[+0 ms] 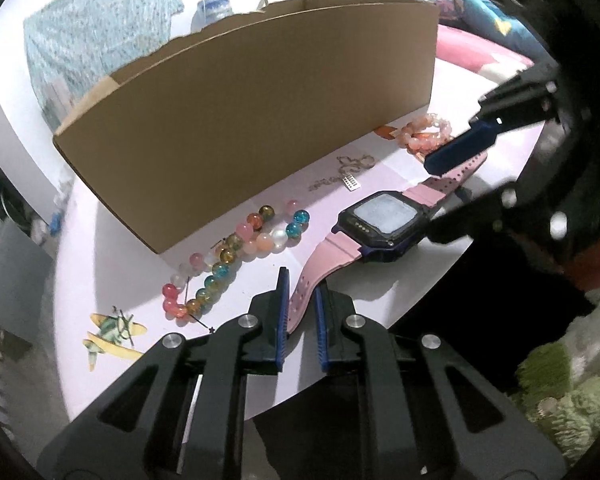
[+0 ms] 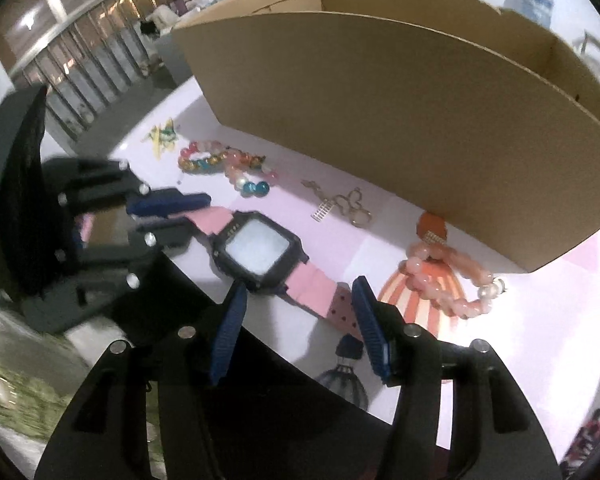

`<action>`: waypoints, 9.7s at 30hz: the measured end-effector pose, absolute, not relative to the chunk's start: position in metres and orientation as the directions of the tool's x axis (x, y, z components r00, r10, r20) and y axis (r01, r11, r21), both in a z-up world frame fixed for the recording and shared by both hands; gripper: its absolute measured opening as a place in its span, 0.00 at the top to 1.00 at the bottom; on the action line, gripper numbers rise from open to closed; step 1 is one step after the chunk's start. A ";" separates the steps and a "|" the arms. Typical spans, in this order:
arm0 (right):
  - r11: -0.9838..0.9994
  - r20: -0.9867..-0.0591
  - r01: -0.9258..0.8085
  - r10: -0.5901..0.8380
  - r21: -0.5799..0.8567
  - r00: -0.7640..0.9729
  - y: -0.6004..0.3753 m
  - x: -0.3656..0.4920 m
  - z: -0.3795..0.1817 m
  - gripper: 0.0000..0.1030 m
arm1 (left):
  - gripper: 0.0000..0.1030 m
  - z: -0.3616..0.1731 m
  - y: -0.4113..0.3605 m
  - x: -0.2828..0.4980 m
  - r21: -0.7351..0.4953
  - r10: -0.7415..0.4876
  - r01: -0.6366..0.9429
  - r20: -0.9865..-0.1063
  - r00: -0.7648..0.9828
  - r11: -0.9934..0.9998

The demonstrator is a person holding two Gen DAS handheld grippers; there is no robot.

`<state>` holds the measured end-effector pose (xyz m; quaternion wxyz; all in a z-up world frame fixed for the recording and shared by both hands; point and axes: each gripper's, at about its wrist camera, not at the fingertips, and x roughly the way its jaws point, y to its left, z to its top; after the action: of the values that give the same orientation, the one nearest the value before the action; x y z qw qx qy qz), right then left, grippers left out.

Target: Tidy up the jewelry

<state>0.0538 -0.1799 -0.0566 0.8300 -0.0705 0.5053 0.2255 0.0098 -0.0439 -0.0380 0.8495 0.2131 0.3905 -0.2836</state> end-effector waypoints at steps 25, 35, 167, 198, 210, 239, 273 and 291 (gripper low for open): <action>0.937 -0.843 -0.319 0.052 -0.145 0.535 -0.157 0.056 -0.061 0.91 | 0.89 -0.030 -0.042 0.053 -0.052 -0.335 0.565 -0.848 0.410 0.824; 0.959 -0.843 -0.271 0.074 -0.087 0.533 -0.161 0.061 -0.059 0.91 | 0.90 -0.028 -0.048 0.051 -0.048 -0.318 0.549 -0.855 0.410 0.834; 0.882 -0.828 -0.451 0.151 -0.133 0.540 -0.231 0.050 -0.055 0.46 | 0.08 -0.033 -0.107 0.037 0.161 -0.270 0.575 -0.761 0.590 0.803; 0.798 -0.816 -0.504 0.510 0.332 0.270 -0.266 0.109 -0.045 0.59 | 0.52 -0.037 -0.139 0.043 0.336 -0.312 0.673 -0.693 0.651 0.659; 0.765 -0.782 -0.498 0.574 0.408 0.241 -0.268 0.104 -0.048 0.59 | 0.74 -0.048 -0.155 0.051 0.390 -0.266 0.666 -0.699 0.664 0.636; 0.923 -0.821 -0.342 0.055 -0.175 0.568 -0.253 0.039 -0.044 0.85 | 0.90 -0.039 -0.153 0.078 0.311 -0.301 0.683 -0.724 0.621 0.661; 0.883 -0.434 -0.105 -0.119 -0.457 0.893 -0.198 -0.014 0.082 0.96 | 0.98 0.095 -0.095 0.025 0.272 -0.476 0.635 -0.469 0.744 0.724; 0.918 -0.844 -0.395 0.216 0.005 0.491 -0.218 0.231 0.063 0.97 | 1.00 0.065 -0.084 0.224 -0.031 -0.419 0.631 -0.773 0.477 0.776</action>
<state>0.2312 -0.2182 0.0631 0.8583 -0.0950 0.4718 0.1782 0.2235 -0.0838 0.0649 0.8495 0.1299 0.4075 -0.3088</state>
